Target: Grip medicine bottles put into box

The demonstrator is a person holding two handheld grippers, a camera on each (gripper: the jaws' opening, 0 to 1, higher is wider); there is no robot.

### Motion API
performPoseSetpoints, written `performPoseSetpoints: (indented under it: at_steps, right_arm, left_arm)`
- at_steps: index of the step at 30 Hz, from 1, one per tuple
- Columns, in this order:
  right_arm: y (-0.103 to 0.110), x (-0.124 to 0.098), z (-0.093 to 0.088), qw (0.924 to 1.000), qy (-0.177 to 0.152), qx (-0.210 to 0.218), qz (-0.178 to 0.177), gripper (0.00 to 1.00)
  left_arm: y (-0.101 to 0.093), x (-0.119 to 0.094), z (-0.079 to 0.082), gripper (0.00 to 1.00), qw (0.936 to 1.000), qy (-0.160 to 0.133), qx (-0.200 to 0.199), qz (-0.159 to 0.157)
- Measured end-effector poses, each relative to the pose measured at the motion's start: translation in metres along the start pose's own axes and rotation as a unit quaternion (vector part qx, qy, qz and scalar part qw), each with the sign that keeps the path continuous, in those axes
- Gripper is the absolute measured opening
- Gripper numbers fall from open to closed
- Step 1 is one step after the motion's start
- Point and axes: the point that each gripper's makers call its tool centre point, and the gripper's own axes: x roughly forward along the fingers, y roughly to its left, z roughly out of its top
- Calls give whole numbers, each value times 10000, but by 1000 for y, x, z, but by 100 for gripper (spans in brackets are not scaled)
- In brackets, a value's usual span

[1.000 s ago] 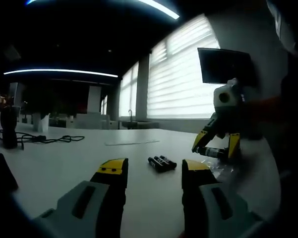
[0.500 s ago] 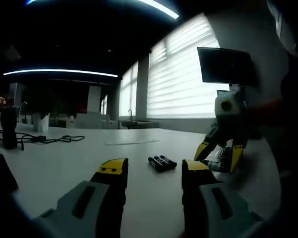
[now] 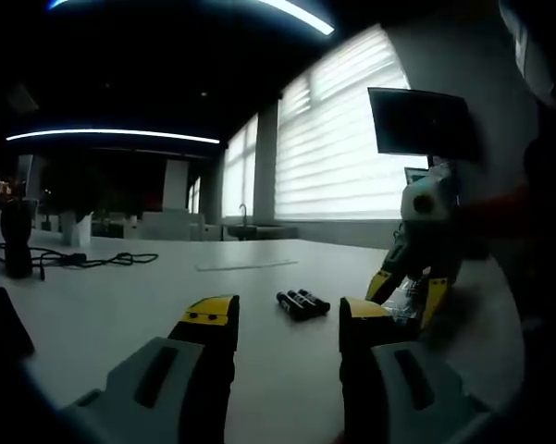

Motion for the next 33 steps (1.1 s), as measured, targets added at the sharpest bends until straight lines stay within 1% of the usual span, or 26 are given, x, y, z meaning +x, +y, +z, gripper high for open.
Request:
performPoseSetpoints:
  at_steps: [2,5,7,8,11,14,16,17,22,26,31,33]
  right_arm:
    - [-2,-3,3,9999,-77,69,-23,34]
    - [-6,-13,12,9993,-319,209,-59,34]
    - [-9,-20,16,9984,-474,290,-111,28]
    - [-11,-22,15,9982,-497,326,-127,26]
    - [-12,-24,10,9982,-470,326,-157,20]
    - [-8,-22,3,9987,-393,321,-92,16]
    - [-6,-19,-1,9989,-362,281,-51,9]
    - [-6,-18,-2,9990,-364,260,-55,7]
    - [-6,-15,-3,9988,-370,304,-31,0]
    - [-5,-14,-10,9994,-235,236,-21,0]
    - [-2,-13,-9,9993,-285,256,-33,0]
    - [0,-13,-7,9996,-240,92,-88,0]
  left_arm:
    - [0,0,0,36,10000,5,2,1]
    - [0,0,0,36,10000,1,0,1]
    - [0,0,0,36,10000,-1,-1,-2]
    - [0,0,0,36,10000,5,0,-5]
    - [0,0,0,36,10000,4,2,-15]
    - [0,1,0,36,10000,4,6,-20]
    - [0,1,0,36,10000,6,7,-19]
    - [0,1,0,36,10000,6,11,-17]
    - [-1,0,-1,36,10000,16,22,-17]
    - [-1,0,-1,36,10000,16,14,-16]
    - [-2,0,-1,36,10000,13,6,-18]
    - [-2,0,0,36,10000,14,0,-21]
